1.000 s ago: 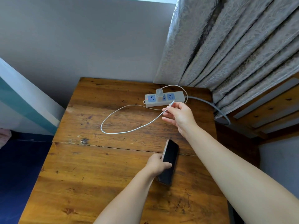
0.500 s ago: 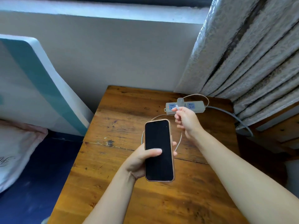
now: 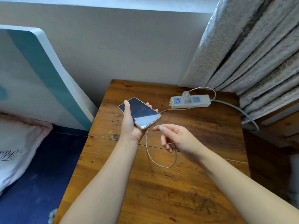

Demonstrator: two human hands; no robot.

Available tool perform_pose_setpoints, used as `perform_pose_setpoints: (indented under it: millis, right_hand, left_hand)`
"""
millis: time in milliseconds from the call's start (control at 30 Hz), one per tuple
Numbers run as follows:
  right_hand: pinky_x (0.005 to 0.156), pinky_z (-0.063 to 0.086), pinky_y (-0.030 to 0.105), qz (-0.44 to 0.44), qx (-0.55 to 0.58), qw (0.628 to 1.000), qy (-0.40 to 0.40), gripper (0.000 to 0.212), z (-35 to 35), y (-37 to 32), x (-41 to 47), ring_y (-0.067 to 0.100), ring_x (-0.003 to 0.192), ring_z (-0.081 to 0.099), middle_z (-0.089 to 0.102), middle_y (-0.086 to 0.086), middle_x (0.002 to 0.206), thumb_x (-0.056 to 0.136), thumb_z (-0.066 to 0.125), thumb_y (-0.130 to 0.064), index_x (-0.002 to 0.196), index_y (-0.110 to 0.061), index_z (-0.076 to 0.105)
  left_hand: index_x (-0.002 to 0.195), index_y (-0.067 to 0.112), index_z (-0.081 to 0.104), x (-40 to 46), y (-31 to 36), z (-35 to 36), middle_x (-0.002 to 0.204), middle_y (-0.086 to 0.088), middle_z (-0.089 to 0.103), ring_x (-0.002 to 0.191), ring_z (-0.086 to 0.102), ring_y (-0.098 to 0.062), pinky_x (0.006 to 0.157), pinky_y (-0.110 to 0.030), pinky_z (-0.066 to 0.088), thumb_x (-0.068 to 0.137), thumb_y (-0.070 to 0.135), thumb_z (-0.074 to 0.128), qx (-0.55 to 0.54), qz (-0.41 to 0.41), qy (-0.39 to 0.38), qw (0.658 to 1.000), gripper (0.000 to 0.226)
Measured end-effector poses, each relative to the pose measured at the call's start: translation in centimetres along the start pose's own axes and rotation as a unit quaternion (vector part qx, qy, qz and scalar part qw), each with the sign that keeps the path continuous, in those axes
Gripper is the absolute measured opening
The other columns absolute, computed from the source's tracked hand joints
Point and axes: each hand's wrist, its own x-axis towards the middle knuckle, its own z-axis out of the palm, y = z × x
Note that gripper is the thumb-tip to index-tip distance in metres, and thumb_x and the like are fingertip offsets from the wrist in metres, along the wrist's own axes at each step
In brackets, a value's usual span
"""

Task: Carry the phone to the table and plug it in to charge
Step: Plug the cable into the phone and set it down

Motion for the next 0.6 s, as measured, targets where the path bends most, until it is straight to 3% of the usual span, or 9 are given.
perform_pose_setpoints:
  millis: [167,333,467,600]
  right_hand:
    - [0.041,0.043,0.015,-0.011,-0.028,0.999,0.013,0.023,0.9,-0.1,0.0,0.006,0.047,0.054,0.065,-0.004,0.06,0.099,0.043,-0.021,0.098,-0.011,0.064]
    - [0.04,0.043,0.016,-0.005,-0.007,0.999,0.036,0.021,1.3,0.1,-0.3,0.008,0.044,0.055,0.064,-0.002,0.059,0.099,0.042,-0.02,0.094,-0.016,0.062]
    - [0.039,0.046,0.017,0.003,0.009,0.997,0.078,0.025,2.0,0.7,-0.3,0.008,0.042,0.057,0.062,-0.003,0.054,0.1,0.04,-0.019,0.09,-0.009,0.06]
    - [0.044,0.051,0.018,0.012,0.035,0.996,0.085,0.027,2.4,1.1,-0.3,0.01,0.048,0.063,0.066,-0.003,0.056,0.1,0.039,-0.021,0.085,-0.012,0.06]
  left_hand:
    - [0.115,0.007,0.054,0.3,-1.0,-0.2,0.091,-0.016,0.072,0.083,0.069,-0.029,0.075,-0.044,0.057,0.077,0.072,0.045,-0.036,-0.031,-0.02,0.999,0.076]
    - [0.12,0.01,0.054,0.4,-1.0,-0.1,0.104,-0.013,0.071,0.092,0.069,-0.027,0.08,-0.043,0.056,0.079,0.076,0.029,-0.018,-0.022,-0.063,0.998,0.081]
    - [0.119,0.012,0.055,0.4,-1.0,-0.1,0.1,-0.01,0.073,0.089,0.07,-0.025,0.081,-0.041,0.057,0.079,0.077,0.029,0.018,-0.028,-0.061,0.998,0.081]
    - [0.112,0.012,0.063,0.0,-1.1,-0.4,0.1,-0.009,0.073,0.088,0.07,-0.021,0.084,-0.038,0.054,0.078,0.076,0.034,0.041,-0.045,-0.066,0.996,0.079]
